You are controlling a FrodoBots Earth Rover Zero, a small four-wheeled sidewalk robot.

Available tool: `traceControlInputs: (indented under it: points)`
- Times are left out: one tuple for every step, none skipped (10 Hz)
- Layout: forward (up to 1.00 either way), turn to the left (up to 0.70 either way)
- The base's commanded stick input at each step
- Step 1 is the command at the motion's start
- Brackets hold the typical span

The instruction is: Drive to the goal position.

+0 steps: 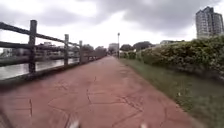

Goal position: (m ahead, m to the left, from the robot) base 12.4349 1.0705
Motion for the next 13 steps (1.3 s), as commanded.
traceControlInputs:
  points:
    - [0.70,0.00]
    - [0.70,0.00]
    - [0.70,0.00]
    - [0.70,0.00]
    - [0.70,0.00]
    - [0.70,0.01]
    - [0.70,0.02]
    - [0.70,0.04]
    - [0.70,0.09]
    - [0.70,0.31]
    - [0.70,0.03]
    - [0.70,0.00]
    - [0.70,0.00]
